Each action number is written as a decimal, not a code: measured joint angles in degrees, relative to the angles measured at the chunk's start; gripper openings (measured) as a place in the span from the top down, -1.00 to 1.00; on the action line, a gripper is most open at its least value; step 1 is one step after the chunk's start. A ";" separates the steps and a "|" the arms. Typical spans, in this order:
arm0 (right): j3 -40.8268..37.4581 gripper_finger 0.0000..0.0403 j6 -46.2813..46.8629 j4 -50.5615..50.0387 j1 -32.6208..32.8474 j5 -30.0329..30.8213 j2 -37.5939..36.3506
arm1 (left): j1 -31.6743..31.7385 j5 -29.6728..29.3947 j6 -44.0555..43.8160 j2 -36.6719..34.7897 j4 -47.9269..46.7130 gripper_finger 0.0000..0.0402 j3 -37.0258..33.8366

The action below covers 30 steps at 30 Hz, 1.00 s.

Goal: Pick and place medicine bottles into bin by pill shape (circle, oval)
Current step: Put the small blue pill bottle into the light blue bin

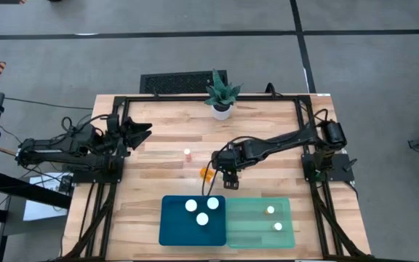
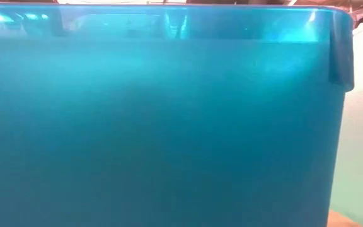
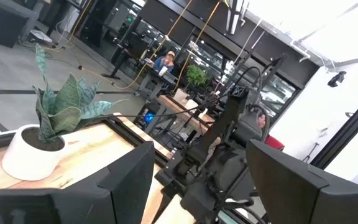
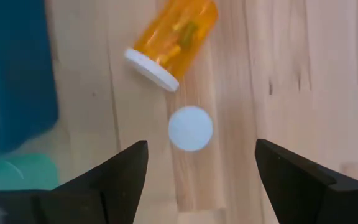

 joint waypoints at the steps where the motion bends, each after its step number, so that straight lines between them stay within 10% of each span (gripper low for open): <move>1: 0.09 -0.52 -0.78 0.92 -0.08 -0.06 -0.03 | 0.02 0.00 0.12 0.00 0.02 -0.23 0.00; 30: 0.15 -0.42 -3.41 4.00 -1.39 -3.50 2.85 | 0.01 -1.51 1.53 0.02 -0.02 -0.23 0.00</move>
